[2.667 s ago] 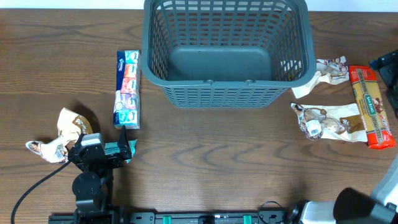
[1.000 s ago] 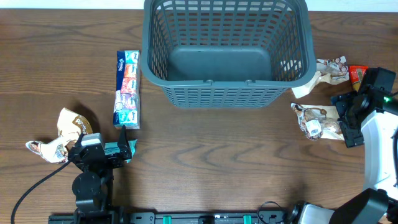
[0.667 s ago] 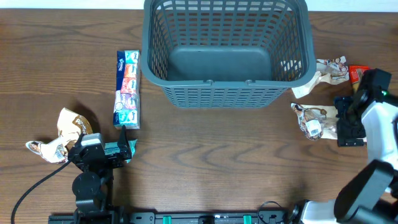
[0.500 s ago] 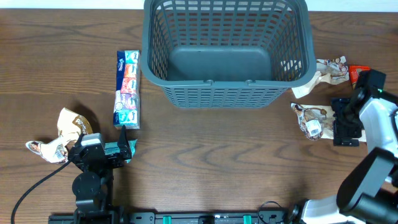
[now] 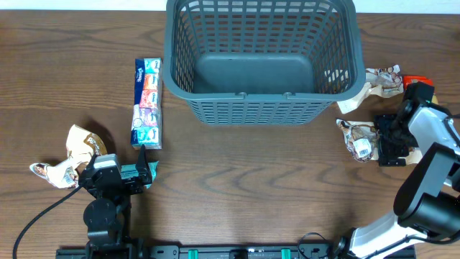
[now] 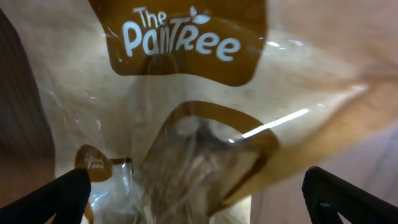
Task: Pack container
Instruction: 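Lower the right gripper and grasp the Pantree mushroom bag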
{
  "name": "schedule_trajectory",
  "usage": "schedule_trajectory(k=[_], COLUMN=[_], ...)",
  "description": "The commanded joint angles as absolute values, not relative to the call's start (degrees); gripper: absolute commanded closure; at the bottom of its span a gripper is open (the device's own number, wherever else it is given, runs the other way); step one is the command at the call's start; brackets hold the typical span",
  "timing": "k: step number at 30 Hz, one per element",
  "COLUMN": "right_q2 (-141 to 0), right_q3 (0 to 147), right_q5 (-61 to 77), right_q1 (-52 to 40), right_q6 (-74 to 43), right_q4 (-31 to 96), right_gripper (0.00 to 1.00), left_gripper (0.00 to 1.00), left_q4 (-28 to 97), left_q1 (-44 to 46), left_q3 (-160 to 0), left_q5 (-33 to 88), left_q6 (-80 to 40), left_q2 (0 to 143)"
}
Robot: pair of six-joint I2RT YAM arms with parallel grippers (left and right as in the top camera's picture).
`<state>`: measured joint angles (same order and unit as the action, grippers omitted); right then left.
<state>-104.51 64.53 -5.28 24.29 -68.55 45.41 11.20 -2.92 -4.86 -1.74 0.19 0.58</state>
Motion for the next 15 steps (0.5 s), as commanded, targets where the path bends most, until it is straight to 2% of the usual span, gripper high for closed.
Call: schedule_trajectory(k=[1,15], right_q2=[-106.13,-110.41], right_q3=[64.38,64.38], right_q5=[-4.78,-3.81], right_q1=[24.56,22.68], right_q6=[-65.82,-62.96], right_q4=[44.84,42.61], right_gripper=[0.01,0.01], left_gripper=[0.01,0.01], left_q4=[12.67,12.67], left_q1=[-3.20,-3.20], left_q3=[-3.84,-3.84], left_q5=[-2.00,-2.00], left_q6=[0.10,0.10], left_q2=[0.23,0.23])
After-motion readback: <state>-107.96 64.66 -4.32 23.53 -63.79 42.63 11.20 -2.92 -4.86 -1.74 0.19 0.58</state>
